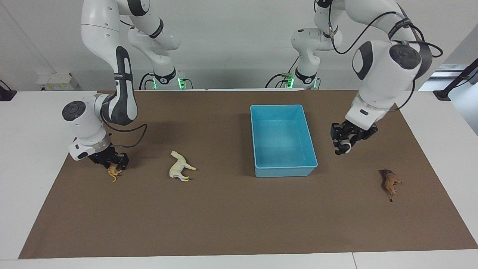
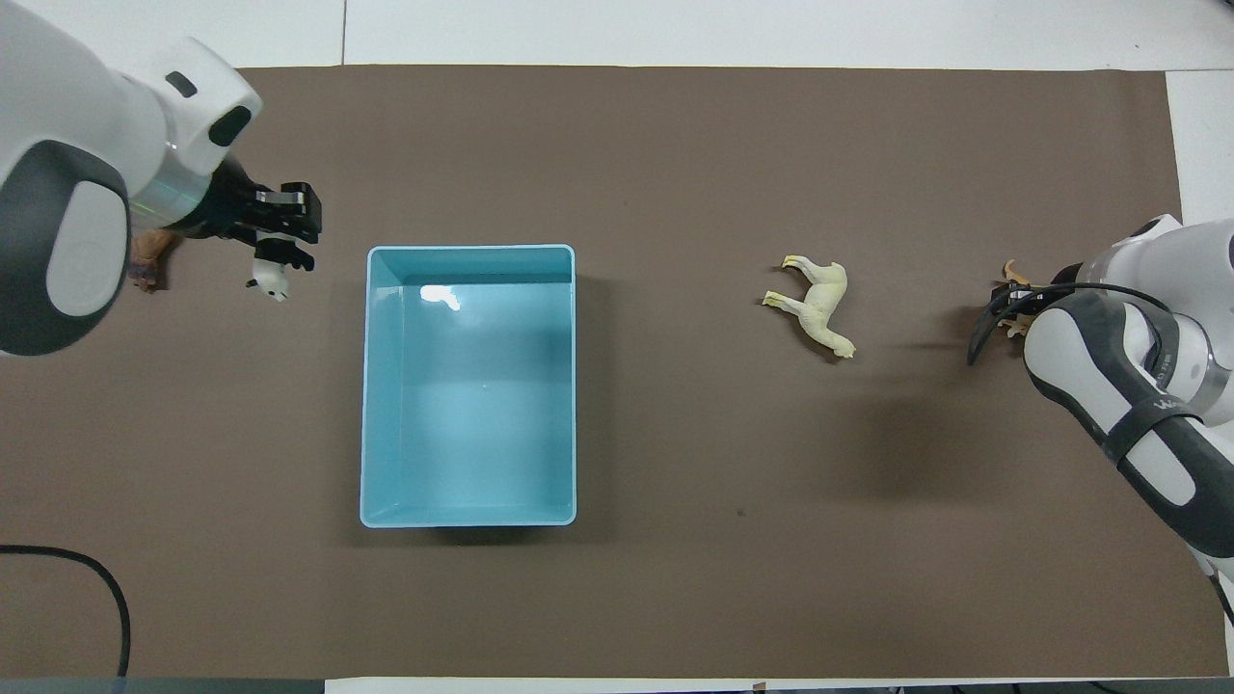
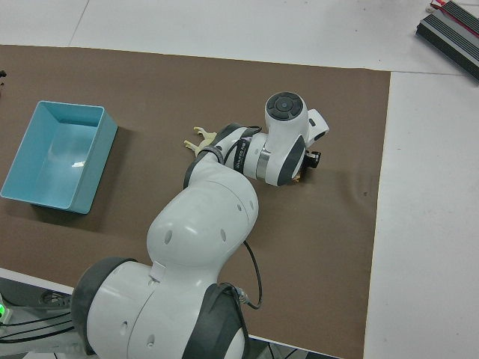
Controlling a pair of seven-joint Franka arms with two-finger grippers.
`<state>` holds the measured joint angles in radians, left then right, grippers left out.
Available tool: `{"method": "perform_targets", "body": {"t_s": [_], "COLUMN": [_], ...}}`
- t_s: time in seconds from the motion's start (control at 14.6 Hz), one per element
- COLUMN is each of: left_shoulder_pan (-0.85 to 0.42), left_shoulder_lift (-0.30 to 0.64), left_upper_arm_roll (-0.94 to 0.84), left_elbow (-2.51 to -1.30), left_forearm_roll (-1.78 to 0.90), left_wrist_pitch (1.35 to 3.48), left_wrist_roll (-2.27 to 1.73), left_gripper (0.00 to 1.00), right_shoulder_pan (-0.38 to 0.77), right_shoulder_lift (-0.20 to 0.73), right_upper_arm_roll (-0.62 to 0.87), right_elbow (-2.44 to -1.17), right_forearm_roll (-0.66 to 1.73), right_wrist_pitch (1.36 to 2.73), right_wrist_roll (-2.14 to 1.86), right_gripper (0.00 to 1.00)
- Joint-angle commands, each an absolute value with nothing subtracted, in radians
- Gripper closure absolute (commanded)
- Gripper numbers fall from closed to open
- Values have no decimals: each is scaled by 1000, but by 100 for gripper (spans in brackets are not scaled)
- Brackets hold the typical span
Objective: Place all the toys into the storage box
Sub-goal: 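Drop the panda into the blue box with the left gripper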
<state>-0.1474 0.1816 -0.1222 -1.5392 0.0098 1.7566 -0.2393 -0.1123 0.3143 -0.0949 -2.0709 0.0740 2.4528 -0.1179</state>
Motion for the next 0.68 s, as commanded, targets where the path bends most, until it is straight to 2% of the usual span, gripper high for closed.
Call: {"method": "perform_targets", "body": {"t_s": [0.0,0.07,0.14,0.27,0.48,0.62], "left_shoulder_pan": [-262,-281,-291,-293,-272,-163], "left_shoulder_lift": [123,108,94,87,89,94], "left_upper_arm_roll": [-107,-107,-109,-109,-97,-95], "left_elbow": [-1624,-1656,-1673,-1683,-1671,-1672], "left_forearm_roll": [9,9,9,9,9,9], "left_wrist_pitch": [1727,1729,1727,1720,1723,1756], "left_wrist_roll": [-403,-423,-426,-423,-370,-156], "left_gripper": [60,5,0,0,0,0], "right_shoulder_pan": [-120,-118,-118,-118,-95,-74], "right_shoulder_lift": [311,313,313,305,267,238], "right_upper_arm_roll": [-86,-86,-86,-86,-87,-87], "right_elbow": [-2085,-2079,-2074,-2042,-1935,-1861], "right_forearm_roll": [137,137,135,126,120,120], "right_wrist_pitch": [2459,2451,2436,2378,2155,2012], "right_wrist_roll": [-137,-140,-143,-155,-149,-120], "right_gripper": [100,100,100,100,100,100]}}
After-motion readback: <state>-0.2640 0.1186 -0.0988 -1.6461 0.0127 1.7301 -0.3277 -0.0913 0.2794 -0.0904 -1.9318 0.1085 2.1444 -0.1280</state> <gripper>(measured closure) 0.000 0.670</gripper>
